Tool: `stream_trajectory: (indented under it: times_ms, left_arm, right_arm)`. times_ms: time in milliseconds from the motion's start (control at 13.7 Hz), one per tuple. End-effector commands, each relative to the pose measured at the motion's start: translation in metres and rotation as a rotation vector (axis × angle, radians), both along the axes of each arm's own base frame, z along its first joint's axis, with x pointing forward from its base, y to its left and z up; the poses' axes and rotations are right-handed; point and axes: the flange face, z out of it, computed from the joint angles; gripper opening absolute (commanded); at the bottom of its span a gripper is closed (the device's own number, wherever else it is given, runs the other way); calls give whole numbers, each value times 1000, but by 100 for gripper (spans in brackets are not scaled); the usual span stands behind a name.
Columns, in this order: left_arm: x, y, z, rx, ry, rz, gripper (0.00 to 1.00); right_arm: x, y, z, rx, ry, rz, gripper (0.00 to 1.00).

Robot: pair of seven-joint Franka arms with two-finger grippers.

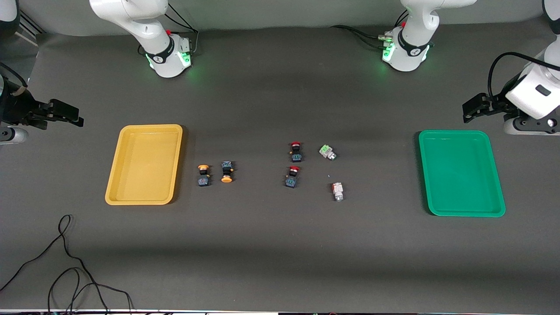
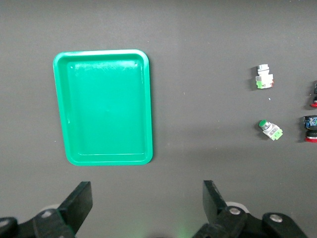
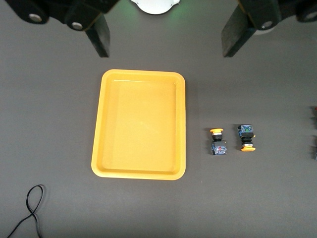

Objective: Place green and yellow buttons in trays

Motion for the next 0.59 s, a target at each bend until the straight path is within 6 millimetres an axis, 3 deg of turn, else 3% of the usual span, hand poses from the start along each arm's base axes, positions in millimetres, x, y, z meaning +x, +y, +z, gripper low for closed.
stream_trajectory:
  times_ms: [0,293,513]
  left_arm:
    - [-5,-4,7,-1,-13,11,99]
    - [-5,-7,7,-3,-14,11,99]
    - [-8,-34,1,-29,0,80,99]
  right_arm:
    - [-4,3,0,-17,6,-12,100]
    - [-4,3,0,-17,6,-12,100]
    - [-4,3,0,-17,6,-10,100]
